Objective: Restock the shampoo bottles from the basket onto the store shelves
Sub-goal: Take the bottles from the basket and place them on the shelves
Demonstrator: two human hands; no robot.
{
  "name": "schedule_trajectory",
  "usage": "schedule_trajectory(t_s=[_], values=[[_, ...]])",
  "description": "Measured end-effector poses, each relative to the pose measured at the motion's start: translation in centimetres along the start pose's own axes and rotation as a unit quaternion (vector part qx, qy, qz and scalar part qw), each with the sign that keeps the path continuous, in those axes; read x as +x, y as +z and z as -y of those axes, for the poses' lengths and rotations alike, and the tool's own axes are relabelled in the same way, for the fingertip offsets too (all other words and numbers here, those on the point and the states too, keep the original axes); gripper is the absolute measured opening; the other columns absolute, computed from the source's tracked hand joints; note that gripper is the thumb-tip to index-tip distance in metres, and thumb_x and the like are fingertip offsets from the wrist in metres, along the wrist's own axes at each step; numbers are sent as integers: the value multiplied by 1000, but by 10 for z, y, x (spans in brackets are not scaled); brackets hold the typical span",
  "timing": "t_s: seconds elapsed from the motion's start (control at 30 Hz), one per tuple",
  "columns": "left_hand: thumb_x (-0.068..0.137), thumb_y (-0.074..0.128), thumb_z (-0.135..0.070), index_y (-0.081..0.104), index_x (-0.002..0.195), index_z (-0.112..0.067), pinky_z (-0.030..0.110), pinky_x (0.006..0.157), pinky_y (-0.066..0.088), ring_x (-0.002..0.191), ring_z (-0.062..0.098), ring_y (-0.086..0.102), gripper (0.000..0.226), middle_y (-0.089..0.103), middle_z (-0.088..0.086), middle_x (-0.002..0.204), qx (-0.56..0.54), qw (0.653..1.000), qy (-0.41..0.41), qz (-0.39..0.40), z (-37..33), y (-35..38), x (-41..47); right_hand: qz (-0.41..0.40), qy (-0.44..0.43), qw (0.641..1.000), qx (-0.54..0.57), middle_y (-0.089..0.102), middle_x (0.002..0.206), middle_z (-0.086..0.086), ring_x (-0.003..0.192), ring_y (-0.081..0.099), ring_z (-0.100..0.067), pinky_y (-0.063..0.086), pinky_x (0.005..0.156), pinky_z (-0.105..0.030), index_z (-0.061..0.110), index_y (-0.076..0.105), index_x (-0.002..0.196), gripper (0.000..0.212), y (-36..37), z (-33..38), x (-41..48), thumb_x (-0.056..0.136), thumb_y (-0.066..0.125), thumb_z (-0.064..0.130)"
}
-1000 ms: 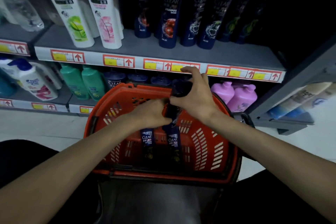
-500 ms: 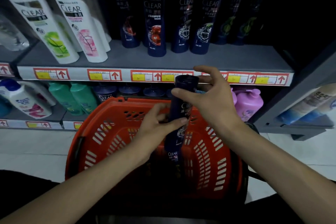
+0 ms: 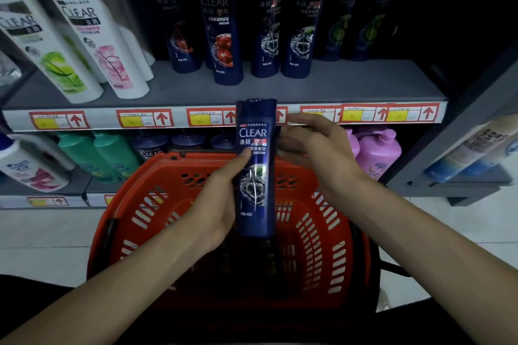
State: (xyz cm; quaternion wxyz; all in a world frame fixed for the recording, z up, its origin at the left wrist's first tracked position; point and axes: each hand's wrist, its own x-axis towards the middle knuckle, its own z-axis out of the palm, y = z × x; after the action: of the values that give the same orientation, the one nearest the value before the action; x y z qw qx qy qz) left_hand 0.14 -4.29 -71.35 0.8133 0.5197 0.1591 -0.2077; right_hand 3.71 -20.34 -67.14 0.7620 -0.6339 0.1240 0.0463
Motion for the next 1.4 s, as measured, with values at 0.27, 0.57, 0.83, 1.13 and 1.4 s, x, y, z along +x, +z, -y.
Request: schedule_trajectory(t_s=[0.27, 0.57, 0.83, 1.13, 1.4], values=[[92, 48, -58, 65, 110, -4, 32, 59, 54, 64, 29, 61, 59, 64, 17, 88, -52, 998, 1, 46, -21, -17, -8, 37, 41, 997, -49, 75, 90, -10, 84, 73, -26, 61, 71, -30, 8, 73, 107, 14, -8, -9, -14, 95, 65, 7], [91, 52, -52, 70, 96, -4, 30, 57, 52, 62, 25, 57, 51, 63, 13, 82, -96, 995, 25, 29, -35, -7, -11, 74, 34, 995, -60, 71, 87, -15, 78, 70, -27, 60, 66, -29, 6, 72, 106, 14, -6, -4, -26, 95, 64, 8], [103, 48, -48, 71, 112, -13, 38, 83, 54, 82, 23, 70, 43, 74, 11, 93, 21, 987, 157, -33, -45, 11, 0, 72, -50, 978, -191, 71, 87, -15, 80, 69, -32, 57, 80, -41, 14, 71, 100, 12, 3, -3, -31, 90, 70, 8], [96, 63, -50, 61, 108, -25, 58, 103, 52, 109, 21, 70, 28, 72, 3, 112, 159, 946, 273, -72, -65, 41, 23, -5, -173, 911, -374, 67, 87, 17, 83, 67, -3, 54, 75, -26, 25, 63, 114, 50, 4, 8, -5, 73, 89, 34], [100, 64, -38, 52, 123, -24, 46, 103, 54, 114, 11, 67, 30, 66, -5, 123, 187, 911, 364, -51, -90, 67, 40, -128, -261, 852, -436, 56, 106, -2, 92, 61, -26, 51, 68, -37, 23, 52, 116, 59, 26, 21, 25, 72, 83, 47]])
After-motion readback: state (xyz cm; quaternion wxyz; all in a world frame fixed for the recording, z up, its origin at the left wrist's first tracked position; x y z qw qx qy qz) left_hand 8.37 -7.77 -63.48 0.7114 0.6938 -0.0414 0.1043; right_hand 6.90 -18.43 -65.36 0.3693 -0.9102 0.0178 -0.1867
